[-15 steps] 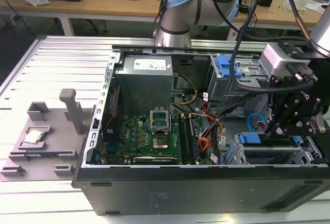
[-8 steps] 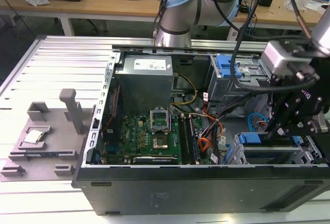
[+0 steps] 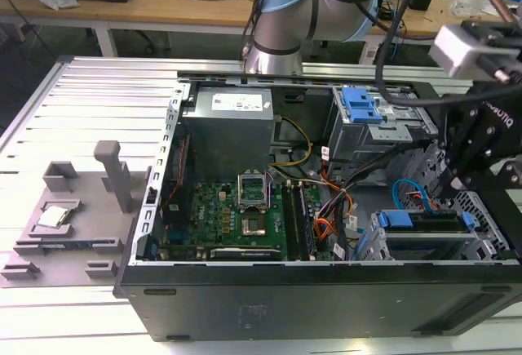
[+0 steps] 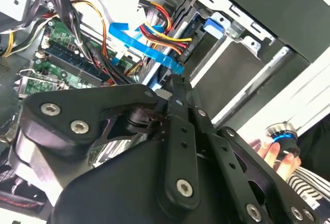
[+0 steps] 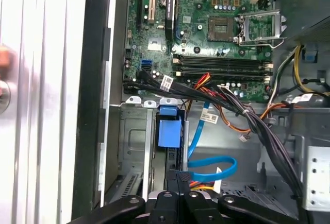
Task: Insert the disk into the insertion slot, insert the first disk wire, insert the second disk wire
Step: 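Insert the second disk wire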
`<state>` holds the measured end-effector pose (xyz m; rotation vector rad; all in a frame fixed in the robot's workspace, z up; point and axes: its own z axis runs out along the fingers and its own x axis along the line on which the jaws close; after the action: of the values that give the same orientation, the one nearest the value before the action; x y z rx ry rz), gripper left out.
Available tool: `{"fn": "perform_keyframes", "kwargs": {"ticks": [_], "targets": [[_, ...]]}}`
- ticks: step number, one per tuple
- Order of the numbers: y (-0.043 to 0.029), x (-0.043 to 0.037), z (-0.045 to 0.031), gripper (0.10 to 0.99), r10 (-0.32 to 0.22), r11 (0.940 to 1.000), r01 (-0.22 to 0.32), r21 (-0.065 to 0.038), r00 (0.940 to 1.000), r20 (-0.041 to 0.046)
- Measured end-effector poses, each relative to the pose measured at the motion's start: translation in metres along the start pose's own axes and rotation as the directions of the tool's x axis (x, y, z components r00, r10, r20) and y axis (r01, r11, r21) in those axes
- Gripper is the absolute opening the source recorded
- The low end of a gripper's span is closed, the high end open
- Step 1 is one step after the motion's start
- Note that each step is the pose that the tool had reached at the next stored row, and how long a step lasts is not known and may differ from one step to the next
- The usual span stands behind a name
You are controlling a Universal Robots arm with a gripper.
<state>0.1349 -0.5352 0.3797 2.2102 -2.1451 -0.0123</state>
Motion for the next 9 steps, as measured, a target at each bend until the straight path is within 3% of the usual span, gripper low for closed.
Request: {"fn": "perform_keyframes", "kwargs": {"ticks": [9], "targets": [[0.0002,0.0001,-0.0035,0.106,0.000,1.0000,0.000,0.000,1.0000,0.0016]]}}
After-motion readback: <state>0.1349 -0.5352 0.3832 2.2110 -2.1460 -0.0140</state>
